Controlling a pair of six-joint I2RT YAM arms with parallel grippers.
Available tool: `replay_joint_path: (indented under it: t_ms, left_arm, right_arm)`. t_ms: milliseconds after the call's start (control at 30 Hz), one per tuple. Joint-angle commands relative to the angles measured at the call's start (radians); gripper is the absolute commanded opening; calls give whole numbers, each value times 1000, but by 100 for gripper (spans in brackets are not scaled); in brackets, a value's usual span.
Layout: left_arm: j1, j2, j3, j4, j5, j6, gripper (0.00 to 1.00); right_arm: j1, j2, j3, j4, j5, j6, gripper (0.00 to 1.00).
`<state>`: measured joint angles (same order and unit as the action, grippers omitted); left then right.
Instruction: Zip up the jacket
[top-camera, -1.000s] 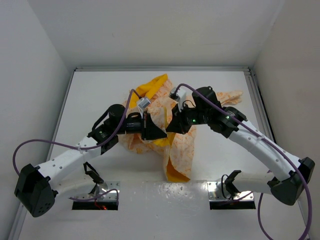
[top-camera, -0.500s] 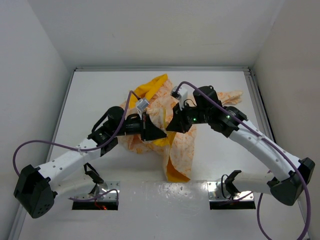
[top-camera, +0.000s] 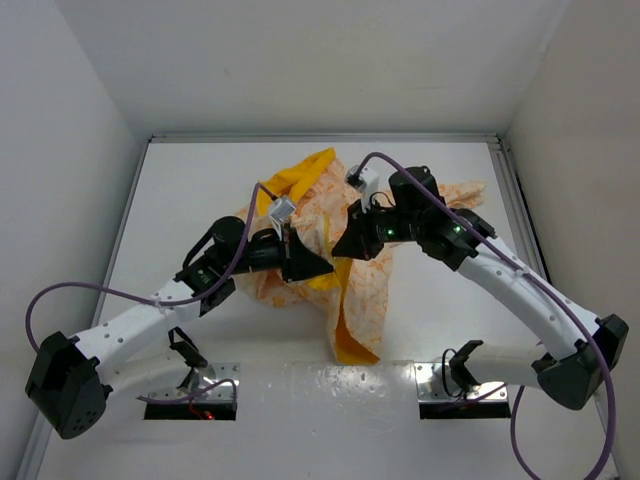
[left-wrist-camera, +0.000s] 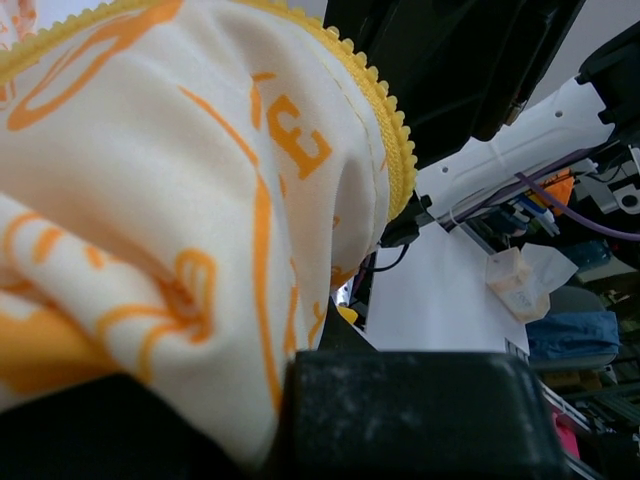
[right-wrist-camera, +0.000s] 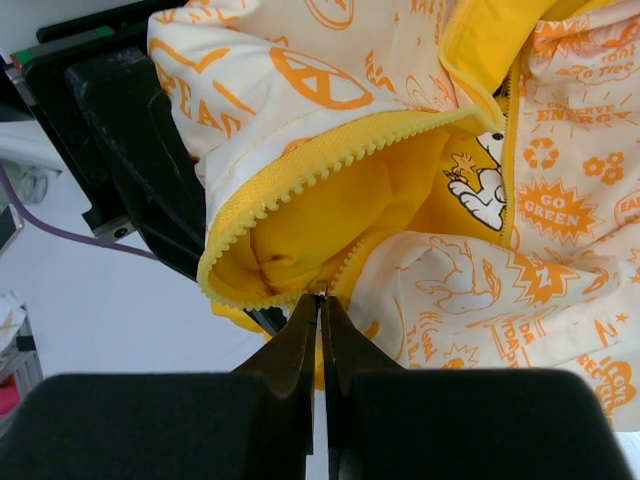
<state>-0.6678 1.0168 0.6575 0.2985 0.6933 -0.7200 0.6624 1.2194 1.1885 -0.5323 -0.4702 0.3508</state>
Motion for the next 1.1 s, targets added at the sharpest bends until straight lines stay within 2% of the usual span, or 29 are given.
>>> replay_joint_path:
  t_ms: [0, 433, 567, 667, 767, 800, 933, 1067]
  left_arm:
    - [-50, -21, -36, -41, 104, -15, 0]
    - [-69, -3, -47, -41, 104, -24, 0]
    - [-69, -3, -36, -27, 104, -24, 0]
    - [-69, -3, -16, -42, 86, -15, 0]
    - [-69, -3, 7, -74, 64, -6, 0]
    - [-69, -3, 7, -75, 51, -6, 0]
    - [-69, 17, 34, -111, 11, -6, 0]
    - [-69, 35, 68, -151, -27, -15, 0]
  right_arm:
    - [-41, 3, 92, 202, 70, 19, 0]
    - [-63, 38, 186, 223, 62, 24, 0]
    - [-69, 37, 184, 172, 36, -19, 0]
    - [-69, -13, 125, 102, 39, -44, 12]
    - [-70, -73, 59, 2, 50, -61, 16]
    - [-67, -95, 16, -39, 48, -67, 22]
    - [-28, -153, -55, -117, 53, -102, 34]
    - [16, -158, -75, -118, 105, -92, 37]
